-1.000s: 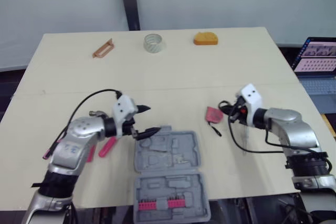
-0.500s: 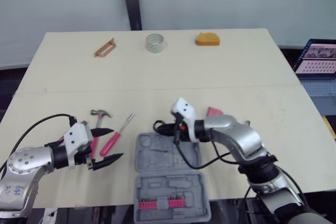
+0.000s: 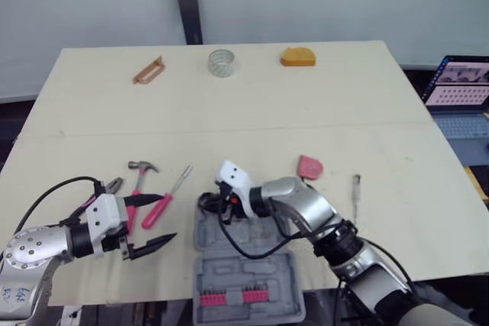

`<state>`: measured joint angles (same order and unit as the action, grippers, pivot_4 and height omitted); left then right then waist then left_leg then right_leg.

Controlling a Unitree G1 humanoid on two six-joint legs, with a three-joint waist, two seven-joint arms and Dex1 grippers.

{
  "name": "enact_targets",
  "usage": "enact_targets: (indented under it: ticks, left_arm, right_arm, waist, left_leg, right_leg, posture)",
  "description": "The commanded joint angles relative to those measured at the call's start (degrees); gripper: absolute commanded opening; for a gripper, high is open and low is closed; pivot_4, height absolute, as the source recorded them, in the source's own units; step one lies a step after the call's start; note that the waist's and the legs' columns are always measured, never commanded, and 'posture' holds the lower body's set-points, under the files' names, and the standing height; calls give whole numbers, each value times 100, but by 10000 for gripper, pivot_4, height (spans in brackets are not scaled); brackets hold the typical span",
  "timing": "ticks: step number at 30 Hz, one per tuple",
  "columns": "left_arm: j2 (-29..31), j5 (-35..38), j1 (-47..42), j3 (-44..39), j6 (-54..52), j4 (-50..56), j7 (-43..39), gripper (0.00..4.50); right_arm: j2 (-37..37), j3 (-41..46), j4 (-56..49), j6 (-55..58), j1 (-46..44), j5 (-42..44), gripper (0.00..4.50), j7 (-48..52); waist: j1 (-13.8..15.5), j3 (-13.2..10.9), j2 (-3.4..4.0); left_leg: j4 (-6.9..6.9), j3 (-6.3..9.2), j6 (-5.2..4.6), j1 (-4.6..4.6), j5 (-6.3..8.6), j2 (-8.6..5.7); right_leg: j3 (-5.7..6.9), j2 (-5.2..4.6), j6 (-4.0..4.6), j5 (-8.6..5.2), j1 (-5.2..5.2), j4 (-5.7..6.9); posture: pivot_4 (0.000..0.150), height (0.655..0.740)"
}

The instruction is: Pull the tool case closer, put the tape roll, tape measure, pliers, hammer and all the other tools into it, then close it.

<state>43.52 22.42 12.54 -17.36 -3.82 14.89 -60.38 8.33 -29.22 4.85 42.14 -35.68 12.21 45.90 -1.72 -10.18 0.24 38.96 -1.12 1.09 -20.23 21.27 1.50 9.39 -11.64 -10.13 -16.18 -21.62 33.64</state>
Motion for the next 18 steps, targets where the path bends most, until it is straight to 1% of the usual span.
enact_targets:
  ticks: [1, 18]
  left_arm:
    - [1, 98, -34, -71, 100, 38, -14, 45000]
    - [42, 37, -183, 50, -60, 74, 59, 45000]
  right_arm:
    - [-96, -49, -99, -172, -45, -53, 485, 33]
    - [-100, -127, -105, -275, 36, -189, 485, 101]
  waist:
    - [0, 0, 0]
    - [-3, 0, 0]
  left_leg:
    - [0, 0, 1, 0, 0, 3]
    - [0, -10, 4, 3, 2, 11]
  right_leg:
    - [0, 3, 1, 0, -1, 0]
    - [-9, 10, 6, 0, -7, 0]
  posture:
    - [1500, 7400]
    - [1500, 7400]
